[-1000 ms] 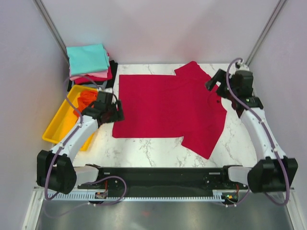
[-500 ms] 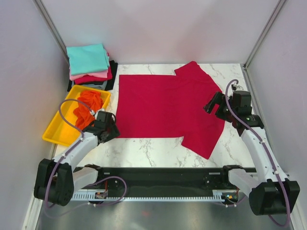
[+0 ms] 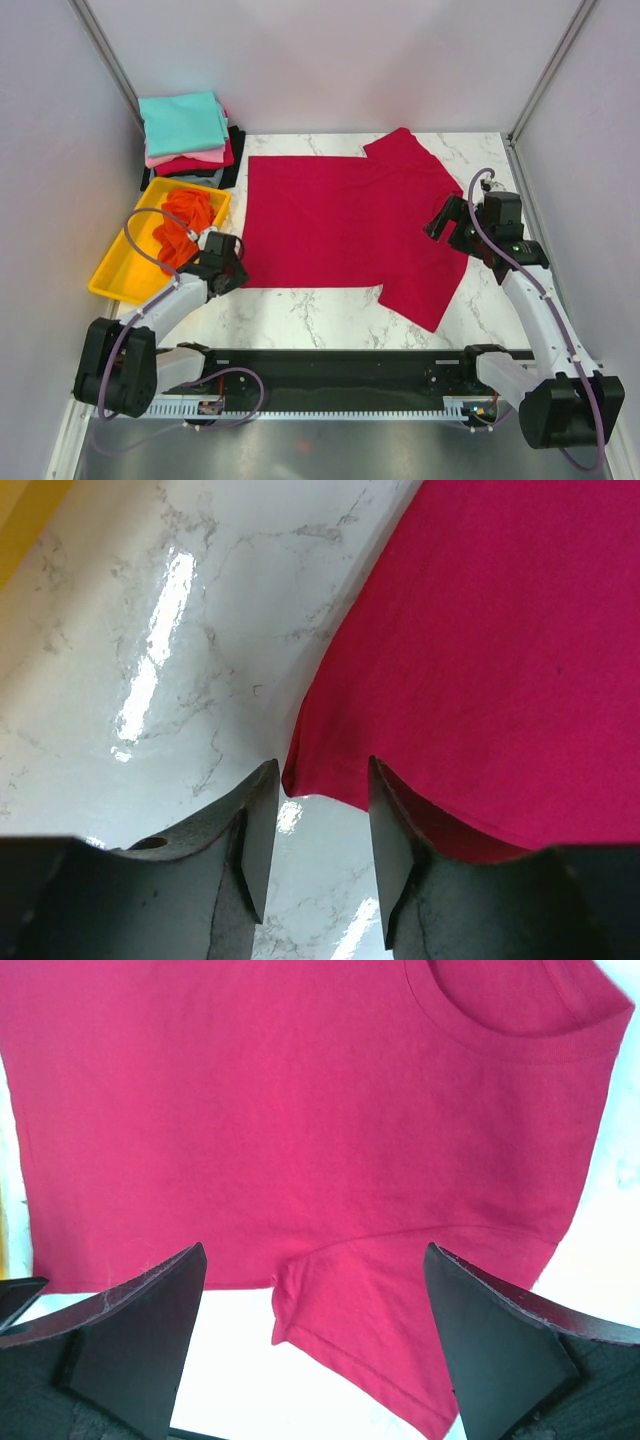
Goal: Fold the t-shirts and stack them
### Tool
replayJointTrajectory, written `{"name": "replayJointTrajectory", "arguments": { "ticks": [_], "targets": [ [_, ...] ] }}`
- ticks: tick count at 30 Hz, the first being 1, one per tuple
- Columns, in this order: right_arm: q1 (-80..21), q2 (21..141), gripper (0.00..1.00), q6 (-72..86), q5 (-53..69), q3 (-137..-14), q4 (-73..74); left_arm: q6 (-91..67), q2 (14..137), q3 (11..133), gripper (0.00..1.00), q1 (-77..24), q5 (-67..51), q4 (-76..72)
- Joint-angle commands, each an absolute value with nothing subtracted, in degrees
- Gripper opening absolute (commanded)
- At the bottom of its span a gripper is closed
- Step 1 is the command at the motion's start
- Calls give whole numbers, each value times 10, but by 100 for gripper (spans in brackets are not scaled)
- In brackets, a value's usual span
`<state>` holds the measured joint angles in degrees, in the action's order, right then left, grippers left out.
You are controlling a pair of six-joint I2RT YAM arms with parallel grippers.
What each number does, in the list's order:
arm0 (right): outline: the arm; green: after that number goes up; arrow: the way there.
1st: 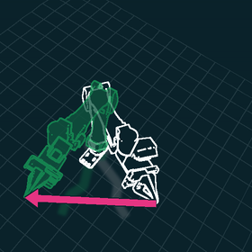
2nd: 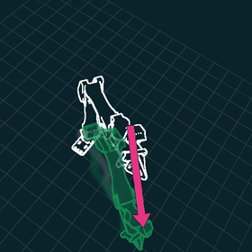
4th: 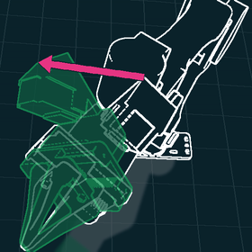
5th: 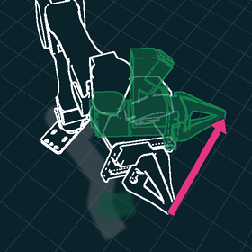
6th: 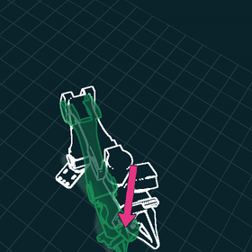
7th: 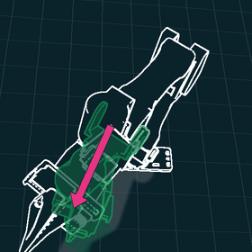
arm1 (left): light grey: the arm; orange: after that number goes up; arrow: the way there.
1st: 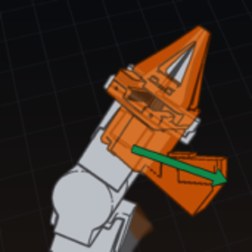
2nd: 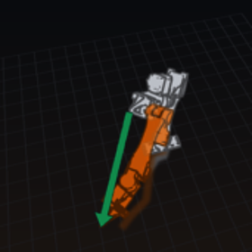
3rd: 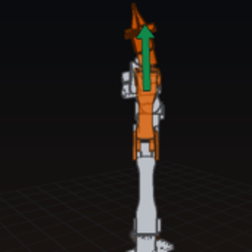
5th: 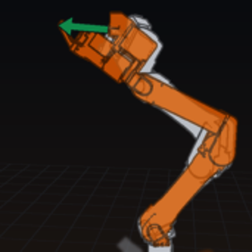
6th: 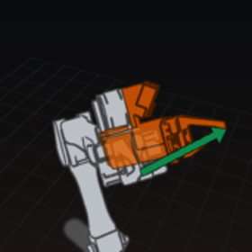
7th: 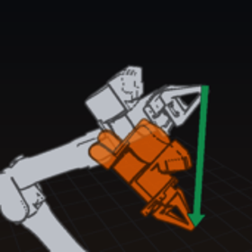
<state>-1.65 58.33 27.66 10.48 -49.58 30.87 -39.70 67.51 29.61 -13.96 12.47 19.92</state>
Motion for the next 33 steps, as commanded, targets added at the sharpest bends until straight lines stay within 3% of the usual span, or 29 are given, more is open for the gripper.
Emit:
{"name": "replayJointTrajectory", "arguments": {
  "ticks": [1,10,14,25,29,33],
  "targets": [
    [-17,581,98,272,101,-476,311,-417,686,301,46,-137,150,178],
    [-25,510,98,343,47,-398,350,-411,710,312,23,-137,163,176],
    [-77,479,98,381,0,-369,397,-396,709,309,2,-137,156,160],
    [-261,484,96,532,-135,-338,488,-374,681,287,2,-137,136,120],
    [-297,491,80,572,-156,-334,502,-368,674,282,2,-140,132,114],
    [-297,575,81,579,-155,-339,487,-364,658,274,2,-142,125,106]
  ]
}}
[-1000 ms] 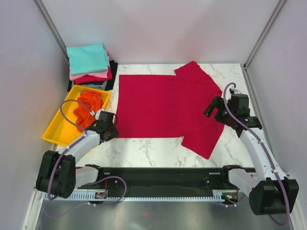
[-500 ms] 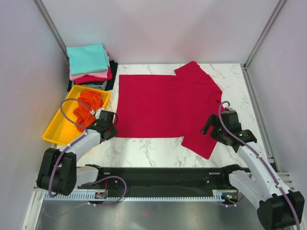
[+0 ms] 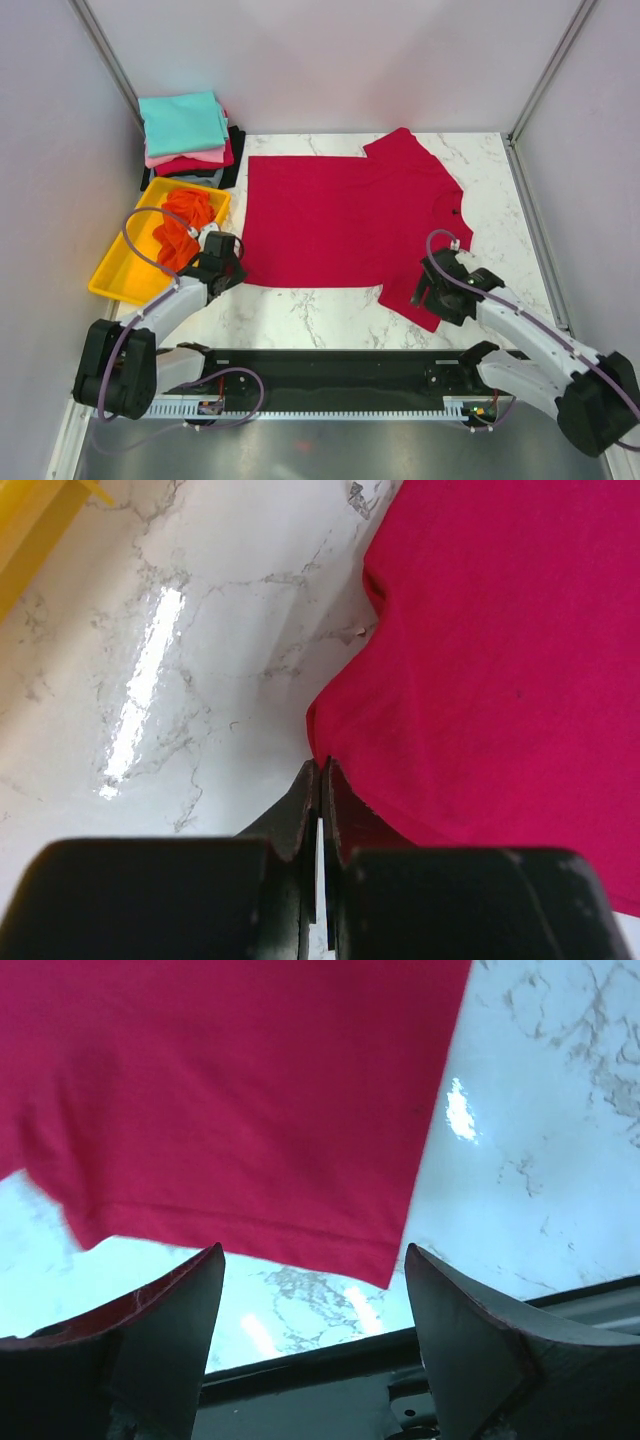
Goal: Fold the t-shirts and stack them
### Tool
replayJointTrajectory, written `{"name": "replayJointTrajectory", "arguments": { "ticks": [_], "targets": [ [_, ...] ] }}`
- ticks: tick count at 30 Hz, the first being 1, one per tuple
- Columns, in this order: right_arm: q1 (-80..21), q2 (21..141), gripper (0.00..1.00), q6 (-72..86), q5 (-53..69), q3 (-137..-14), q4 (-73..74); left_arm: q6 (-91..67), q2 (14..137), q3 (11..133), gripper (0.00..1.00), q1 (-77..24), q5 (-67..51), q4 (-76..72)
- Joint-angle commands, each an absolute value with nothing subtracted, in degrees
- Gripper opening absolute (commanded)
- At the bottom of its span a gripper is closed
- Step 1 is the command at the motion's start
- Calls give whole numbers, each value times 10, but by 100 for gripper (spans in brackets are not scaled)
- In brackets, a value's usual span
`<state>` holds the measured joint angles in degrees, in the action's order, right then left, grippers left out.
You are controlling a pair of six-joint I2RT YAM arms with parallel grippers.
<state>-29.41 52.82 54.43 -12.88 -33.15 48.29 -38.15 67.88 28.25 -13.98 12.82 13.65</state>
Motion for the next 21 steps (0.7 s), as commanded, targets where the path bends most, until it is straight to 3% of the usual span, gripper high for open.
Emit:
{"name": "replayJointTrajectory", "arguments": {
  "ticks": [1,9,21],
  "targets": [
    [-297,589,81,586,-152,-338,480,-364,651,272,2,-143,124,101],
    [-193,615,72,599,-110,-303,442,-360,632,259,2,-144,126,87],
    [-226,592,50,649,-72,-248,419,-356,627,255,2,-148,124,79]
  ]
}}
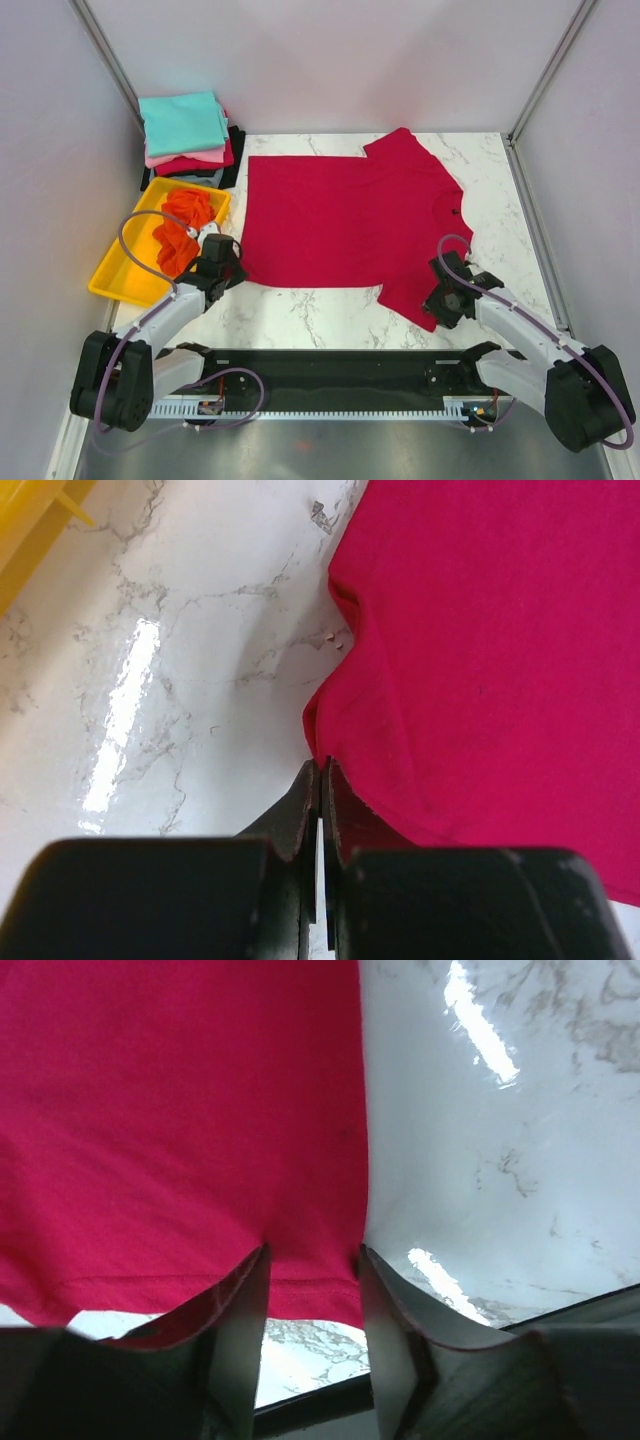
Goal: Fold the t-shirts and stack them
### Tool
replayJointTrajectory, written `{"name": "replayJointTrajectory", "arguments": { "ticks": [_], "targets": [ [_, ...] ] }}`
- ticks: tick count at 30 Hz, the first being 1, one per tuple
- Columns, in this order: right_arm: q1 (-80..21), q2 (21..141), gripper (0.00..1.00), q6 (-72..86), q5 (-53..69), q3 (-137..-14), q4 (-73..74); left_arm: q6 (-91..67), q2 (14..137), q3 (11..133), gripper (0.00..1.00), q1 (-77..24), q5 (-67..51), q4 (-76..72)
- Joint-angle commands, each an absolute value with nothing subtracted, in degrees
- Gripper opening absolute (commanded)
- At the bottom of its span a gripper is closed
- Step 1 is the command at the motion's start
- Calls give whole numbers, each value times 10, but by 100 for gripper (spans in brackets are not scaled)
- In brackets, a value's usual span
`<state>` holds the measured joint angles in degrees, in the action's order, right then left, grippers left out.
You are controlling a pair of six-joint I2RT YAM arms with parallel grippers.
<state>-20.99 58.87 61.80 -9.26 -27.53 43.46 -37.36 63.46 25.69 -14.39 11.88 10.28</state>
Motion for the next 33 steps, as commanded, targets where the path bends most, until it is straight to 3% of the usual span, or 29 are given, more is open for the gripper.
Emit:
{"name": "replayJointTrajectory", "arguments": {
  "ticks": [1,3,7,13,18,33],
  "targets": [
    [-228,592,47,652,-75,-247,417,-357,628,255,2,-149,124,77],
    [-235,591,35,656,-79,-245,417,-356,629,255,2,-149,124,77],
    [-248,570,0,654,-88,-246,417,-355,633,258,2,-150,123,79],
    [-248,506,0,646,-120,-281,454,-355,625,260,2,-152,107,91],
    [-249,460,0,617,-176,-380,499,-369,600,278,2,-153,72,136],
    [-236,629,0,433,-288,-633,412,-336,657,461,2,-151,46,283]
  ]
}}
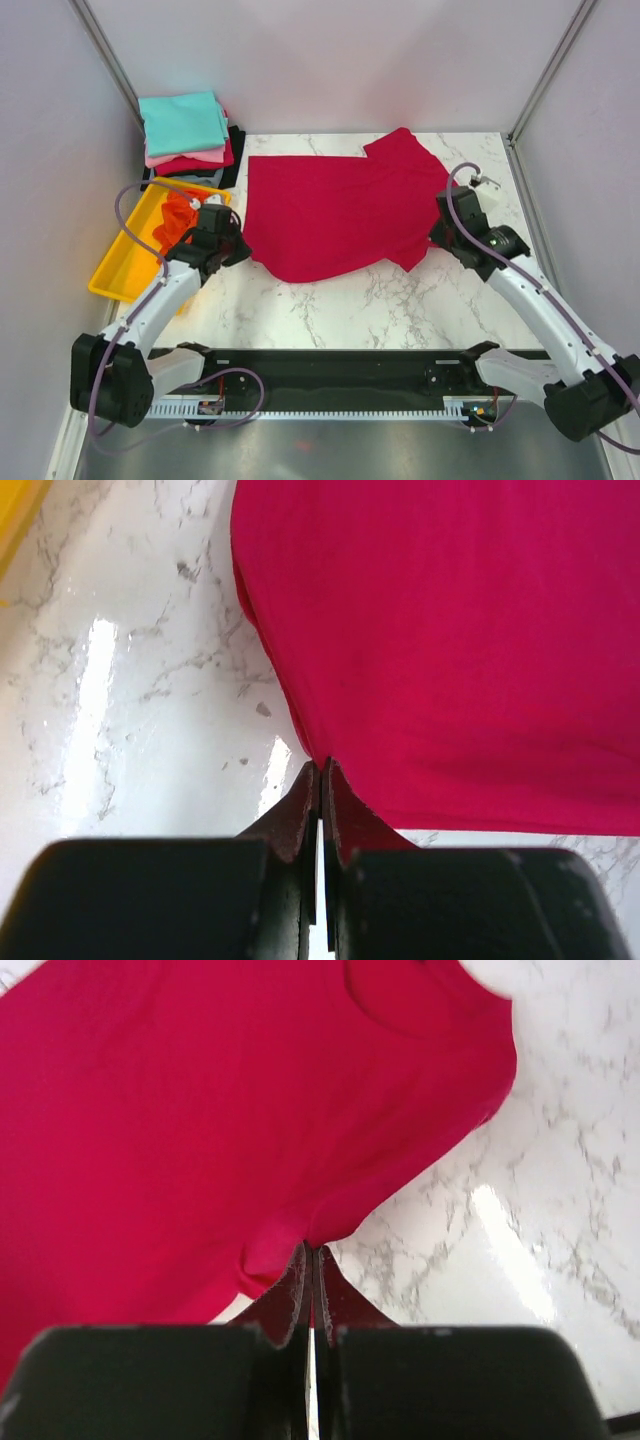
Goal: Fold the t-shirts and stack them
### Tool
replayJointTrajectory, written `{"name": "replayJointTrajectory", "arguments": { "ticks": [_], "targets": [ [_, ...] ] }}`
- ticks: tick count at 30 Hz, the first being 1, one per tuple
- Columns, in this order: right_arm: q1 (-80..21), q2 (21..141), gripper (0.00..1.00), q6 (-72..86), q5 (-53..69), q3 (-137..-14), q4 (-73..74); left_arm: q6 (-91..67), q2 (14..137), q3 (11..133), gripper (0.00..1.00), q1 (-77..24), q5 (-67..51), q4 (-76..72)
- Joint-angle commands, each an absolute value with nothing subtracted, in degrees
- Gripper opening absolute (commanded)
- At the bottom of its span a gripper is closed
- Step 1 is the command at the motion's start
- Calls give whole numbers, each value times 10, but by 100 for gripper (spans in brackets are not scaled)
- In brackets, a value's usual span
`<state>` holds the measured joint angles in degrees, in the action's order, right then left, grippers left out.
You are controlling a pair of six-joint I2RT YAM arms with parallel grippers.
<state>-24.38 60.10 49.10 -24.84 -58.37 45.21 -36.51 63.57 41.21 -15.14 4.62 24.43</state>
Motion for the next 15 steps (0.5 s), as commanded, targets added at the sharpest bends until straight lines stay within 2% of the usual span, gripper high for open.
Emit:
{"name": "replayJointTrajectory", "arguments": {
  "ticks": [1,15],
  "targets": [
    [-225,639,0,423,-284,-651,408,-332,665,486,2,-150,49,297],
    [-143,809,0,352,-214,-744,345,-284,844,636,2,-94,49,326]
  ]
}}
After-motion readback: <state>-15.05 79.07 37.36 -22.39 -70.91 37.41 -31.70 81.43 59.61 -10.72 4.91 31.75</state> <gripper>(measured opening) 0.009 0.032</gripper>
